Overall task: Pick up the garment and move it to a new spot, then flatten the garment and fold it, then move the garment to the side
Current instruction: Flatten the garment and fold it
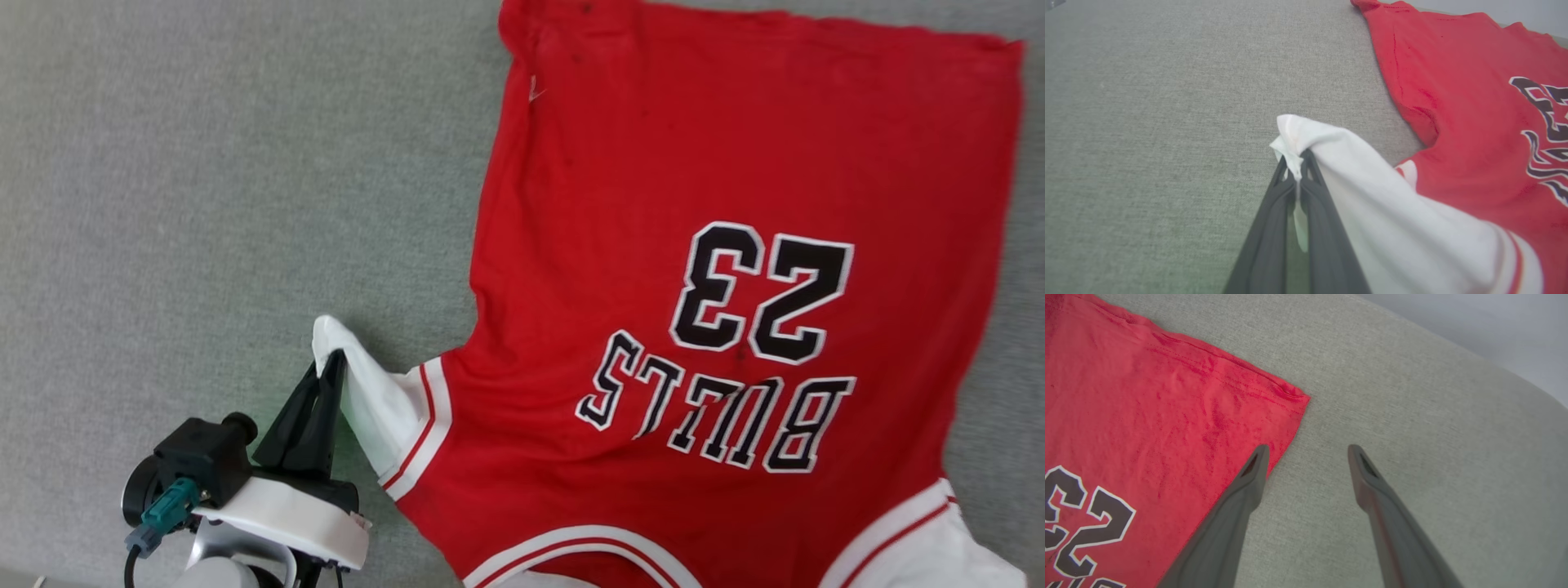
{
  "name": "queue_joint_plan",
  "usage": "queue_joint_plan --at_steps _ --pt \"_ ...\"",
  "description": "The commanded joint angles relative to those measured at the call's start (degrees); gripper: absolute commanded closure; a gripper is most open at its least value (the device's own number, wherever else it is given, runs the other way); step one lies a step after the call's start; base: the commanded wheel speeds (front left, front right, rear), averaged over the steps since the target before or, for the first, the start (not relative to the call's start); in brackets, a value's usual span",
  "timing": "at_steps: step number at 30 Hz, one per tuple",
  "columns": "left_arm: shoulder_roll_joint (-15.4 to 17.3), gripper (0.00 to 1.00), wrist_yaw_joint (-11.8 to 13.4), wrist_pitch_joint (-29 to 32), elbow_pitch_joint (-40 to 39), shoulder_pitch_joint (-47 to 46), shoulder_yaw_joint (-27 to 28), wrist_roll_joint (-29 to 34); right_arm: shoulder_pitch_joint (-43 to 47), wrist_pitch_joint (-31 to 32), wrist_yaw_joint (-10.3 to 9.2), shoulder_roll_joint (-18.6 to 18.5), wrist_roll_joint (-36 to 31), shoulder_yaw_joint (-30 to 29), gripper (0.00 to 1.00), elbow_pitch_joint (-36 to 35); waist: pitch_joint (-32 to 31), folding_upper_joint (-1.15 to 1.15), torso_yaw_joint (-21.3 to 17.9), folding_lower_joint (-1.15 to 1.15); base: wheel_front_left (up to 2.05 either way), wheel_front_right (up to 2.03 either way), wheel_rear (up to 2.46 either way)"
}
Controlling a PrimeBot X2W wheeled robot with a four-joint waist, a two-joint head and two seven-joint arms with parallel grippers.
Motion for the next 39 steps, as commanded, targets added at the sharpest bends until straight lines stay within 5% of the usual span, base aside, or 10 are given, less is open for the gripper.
queue_joint_plan --at_steps 1,5,13,14,25,34,39 --pt "-0.1 1.0 -0.1 -0.4 -0.1 -1.1 0.1 0.6 -1.0 0.3 -0.02 1.0 -0.7 -0.3 0.0 1.2 3.7 0.0 2.9 -0.02 0.0 0.0 0.0" --pt "-1.2 1.0 -0.5 -0.4 -0.2 -2.4 0.2 1.5 -1.0 1.0 -0.02 3.9 -2.8 -0.6 0.0 4.6 5.8 0.0 3.9 -0.02 0.0 0.0 0.0" --pt "-2.9 1.0 -1.4 -0.3 1.0 -2.9 1.1 2.6 5.8 1.6 -0.01 3.7 -3.3 2.5 0.0 8.3 6.8 0.0 4.2 -0.02 0.0 0.0 0.0" --pt "-2.9 1.0 -1.4 -0.3 1.1 -2.9 1.4 2.8 6.0 1.3 -0.01 3.4 -3.0 2.8 1.0 8.0 6.7 0.0 4.1 -0.02 0.0 0.0 0.0" --pt "-2.7 1.0 -1.7 -0.3 2.8 0.4 3.8 3.2 1.4 -6.0 -0.02 3.0 -0.2 3.4 1.0 5.0 -1.8 0.0 1.0 -0.02 0.0 0.0 0.0" --pt "-0.7 1.0 -1.0 0.0 2.8 6.2 4.9 1.7 12.7 -8.6 -0.02 -8.1 8.7 9.8 1.0 -8.4 -11.7 0.0 -2.8 -0.02 0.0 0.0 0.0" --pt "0.5 1.0 -0.4 0.5 2.4 8.7 5.3 1.1 25.4 -11.4 -0.02 -14.8 13.5 8.5 1.0 -14.7 -15.3 0.0 -4.8 -0.02 0.0 0.0 0.0"
